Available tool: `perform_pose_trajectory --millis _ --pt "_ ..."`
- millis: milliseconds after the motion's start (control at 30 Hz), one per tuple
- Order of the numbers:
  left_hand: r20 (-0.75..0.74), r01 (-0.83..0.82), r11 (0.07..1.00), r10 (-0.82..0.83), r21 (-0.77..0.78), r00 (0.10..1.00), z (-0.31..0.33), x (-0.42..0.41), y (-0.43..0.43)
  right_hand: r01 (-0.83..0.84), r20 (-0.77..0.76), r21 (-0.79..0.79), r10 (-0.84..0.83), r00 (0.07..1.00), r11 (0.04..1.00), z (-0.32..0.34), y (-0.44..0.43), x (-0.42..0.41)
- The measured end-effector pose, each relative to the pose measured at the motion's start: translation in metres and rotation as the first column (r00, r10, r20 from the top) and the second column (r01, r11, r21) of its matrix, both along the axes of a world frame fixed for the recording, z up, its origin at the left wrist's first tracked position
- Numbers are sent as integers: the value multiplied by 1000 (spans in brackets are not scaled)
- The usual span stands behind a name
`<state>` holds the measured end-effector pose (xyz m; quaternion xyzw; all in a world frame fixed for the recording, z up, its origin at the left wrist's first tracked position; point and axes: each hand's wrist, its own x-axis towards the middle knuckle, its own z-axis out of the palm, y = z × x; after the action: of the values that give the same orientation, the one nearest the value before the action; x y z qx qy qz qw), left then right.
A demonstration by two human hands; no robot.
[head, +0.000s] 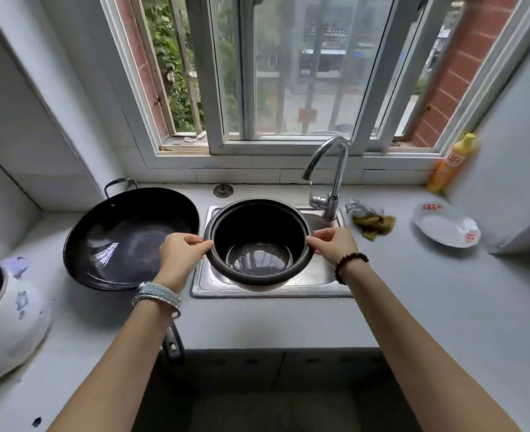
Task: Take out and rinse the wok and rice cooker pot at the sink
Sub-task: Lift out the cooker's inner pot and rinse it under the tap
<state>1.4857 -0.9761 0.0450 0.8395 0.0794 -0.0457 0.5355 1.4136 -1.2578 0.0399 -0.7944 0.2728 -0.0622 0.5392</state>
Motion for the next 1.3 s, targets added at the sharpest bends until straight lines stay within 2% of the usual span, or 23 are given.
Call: perform_pose_trajectory --millis 167,333,600,800,1000,1300 --pt "-59 65 995 -61 75 996 -28 18 -29 52 -55 25 -50 997 998 -25 -25 4" --pt "-118 117 986 -103 122 988 -52 51 -49 163 -109 230 -141 984 959 -50 -41 27" --pt "-246 193 969 -152 154 957 -104 109 -66 252 -204 397 -183 962 883 -96 -53 76" --pt "-315 250 930 -160 270 935 -141 140 -79 288 -344 403 -148 927 869 -150 -60 113" --pt "-410 261 918 -124 299 904 -177 153 -93 359 -460 438 -137 877 825 -191 -67 135" --pt "-464 258 894 -65 366 883 -208 158 -103 316 -532 369 -80 843 874 -226 -75 151"
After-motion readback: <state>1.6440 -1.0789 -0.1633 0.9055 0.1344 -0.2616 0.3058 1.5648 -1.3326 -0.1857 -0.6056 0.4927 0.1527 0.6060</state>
